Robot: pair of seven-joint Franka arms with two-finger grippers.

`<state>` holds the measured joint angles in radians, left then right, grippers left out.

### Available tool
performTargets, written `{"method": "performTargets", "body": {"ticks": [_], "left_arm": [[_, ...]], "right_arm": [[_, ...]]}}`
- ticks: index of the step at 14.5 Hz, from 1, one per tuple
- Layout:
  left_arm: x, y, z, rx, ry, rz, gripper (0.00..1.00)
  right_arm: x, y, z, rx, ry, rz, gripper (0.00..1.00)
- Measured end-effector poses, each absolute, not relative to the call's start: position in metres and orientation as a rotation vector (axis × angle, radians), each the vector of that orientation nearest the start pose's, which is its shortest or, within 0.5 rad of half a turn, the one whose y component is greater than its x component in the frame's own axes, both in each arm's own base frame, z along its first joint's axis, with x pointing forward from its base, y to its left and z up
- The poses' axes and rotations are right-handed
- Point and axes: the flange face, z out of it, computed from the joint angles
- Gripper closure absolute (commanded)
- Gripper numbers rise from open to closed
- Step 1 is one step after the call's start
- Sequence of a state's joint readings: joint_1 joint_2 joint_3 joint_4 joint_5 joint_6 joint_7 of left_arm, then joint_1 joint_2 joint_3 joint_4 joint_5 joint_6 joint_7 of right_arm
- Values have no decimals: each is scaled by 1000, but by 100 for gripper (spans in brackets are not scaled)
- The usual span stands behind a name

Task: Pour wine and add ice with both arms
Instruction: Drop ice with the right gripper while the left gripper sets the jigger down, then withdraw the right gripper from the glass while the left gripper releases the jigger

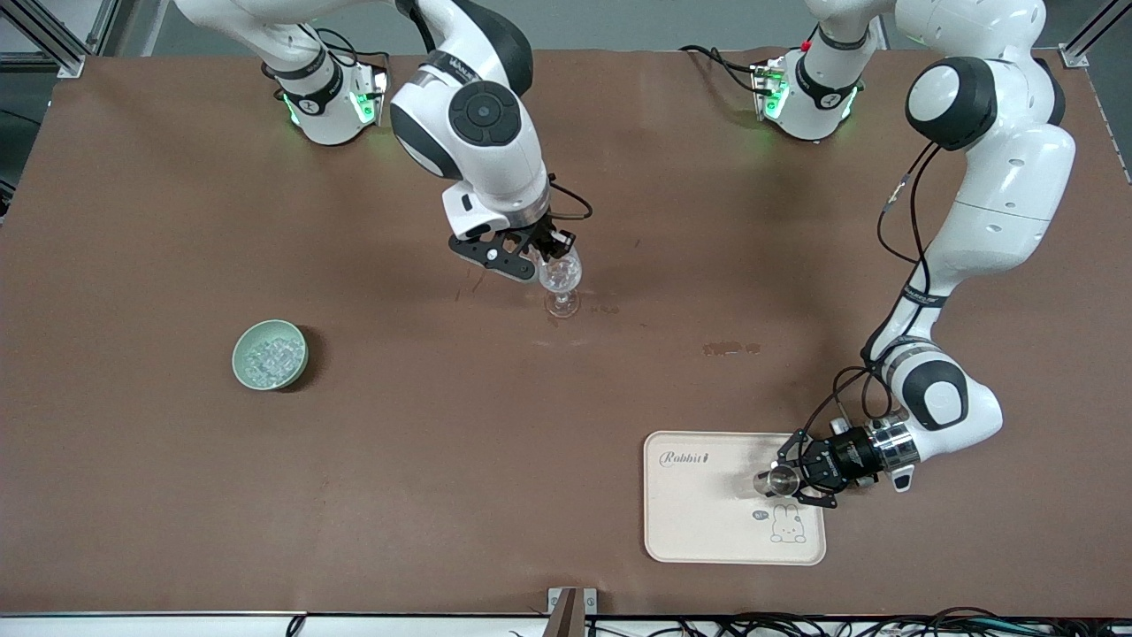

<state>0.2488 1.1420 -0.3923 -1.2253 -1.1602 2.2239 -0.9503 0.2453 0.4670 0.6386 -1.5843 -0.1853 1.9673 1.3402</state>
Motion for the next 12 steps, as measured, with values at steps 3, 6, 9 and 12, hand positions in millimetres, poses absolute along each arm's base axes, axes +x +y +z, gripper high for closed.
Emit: {"method": "performTargets", "body": {"ticks": [3, 6, 9, 12], "left_arm": [[752, -39, 118, 1251, 1642, -772, 0], [764, -14, 174, 1518, 1625, -634, 0], [758, 20, 247, 1894, 1599, -554, 0], [747, 36, 322, 2268, 1537, -389, 0]], "right_arm": [[474, 478, 395, -3015, 673, 147, 99], [476, 479, 395, -3009, 676, 147, 97], [477, 479, 392, -3011, 678, 153, 92], [478, 480, 388, -3012, 677, 162, 81]]}}
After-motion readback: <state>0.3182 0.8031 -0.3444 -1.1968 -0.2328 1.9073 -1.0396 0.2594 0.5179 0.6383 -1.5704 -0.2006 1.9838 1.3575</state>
